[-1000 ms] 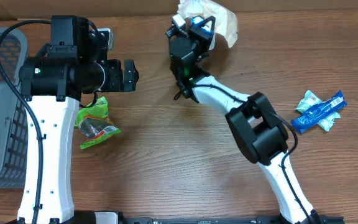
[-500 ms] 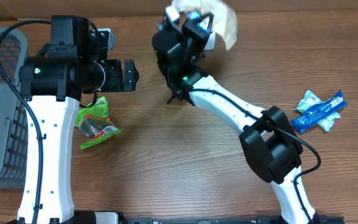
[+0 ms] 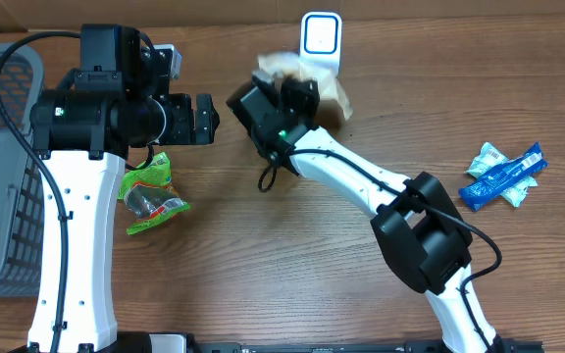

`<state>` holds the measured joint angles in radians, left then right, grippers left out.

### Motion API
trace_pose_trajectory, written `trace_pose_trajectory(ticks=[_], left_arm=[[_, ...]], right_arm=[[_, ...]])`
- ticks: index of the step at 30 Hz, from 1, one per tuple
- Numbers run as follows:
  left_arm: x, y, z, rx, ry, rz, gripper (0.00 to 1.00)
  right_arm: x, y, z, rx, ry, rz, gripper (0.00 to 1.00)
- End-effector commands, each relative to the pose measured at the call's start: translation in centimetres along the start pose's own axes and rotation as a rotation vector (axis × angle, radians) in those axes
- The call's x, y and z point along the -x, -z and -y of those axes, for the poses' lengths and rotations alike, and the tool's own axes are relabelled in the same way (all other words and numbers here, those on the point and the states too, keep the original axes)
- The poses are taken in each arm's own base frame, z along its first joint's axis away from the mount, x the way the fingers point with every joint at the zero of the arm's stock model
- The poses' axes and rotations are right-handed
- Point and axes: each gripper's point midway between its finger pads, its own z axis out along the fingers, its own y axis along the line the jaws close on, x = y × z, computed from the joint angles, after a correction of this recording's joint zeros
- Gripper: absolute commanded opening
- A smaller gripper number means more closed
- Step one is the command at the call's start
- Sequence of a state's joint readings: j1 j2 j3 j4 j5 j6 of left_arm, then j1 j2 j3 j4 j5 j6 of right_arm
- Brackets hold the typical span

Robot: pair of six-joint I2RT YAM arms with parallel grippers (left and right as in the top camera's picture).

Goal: Scan the item barcode
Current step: 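Carry the cookie bag right and drop it on the Oreo pack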

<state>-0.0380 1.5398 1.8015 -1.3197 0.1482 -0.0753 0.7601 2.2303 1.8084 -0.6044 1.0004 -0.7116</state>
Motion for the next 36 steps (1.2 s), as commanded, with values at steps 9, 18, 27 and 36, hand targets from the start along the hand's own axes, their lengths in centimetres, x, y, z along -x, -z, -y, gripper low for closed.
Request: trace_pose_trajectory(ticks=[9,18,27,36], left_arm=[[0.0,-0.1,0.0,0.002,0.011,-0.003,1.00],[0.0,-0.1,0.0,0.002,0.011,-0.003,1.00],[0.0,-0.1,0.0,0.002,0.011,-0.003,1.00],[0.0,-0.1,-0.1,0.002,0.011,-0.003,1.00]], right_arm=[[-2.1,8.8,6.7,0.563,-0.547,0.288,0.04],[-12.3,5.8,12.5,0.939,-1.119,0.164,0.04],[-27.2,-2.7,8.2,1.010,-1.591,-0.372,0.04],[-34.4,-7.8,1.8,0.829,-1.667,-0.535,0.04]])
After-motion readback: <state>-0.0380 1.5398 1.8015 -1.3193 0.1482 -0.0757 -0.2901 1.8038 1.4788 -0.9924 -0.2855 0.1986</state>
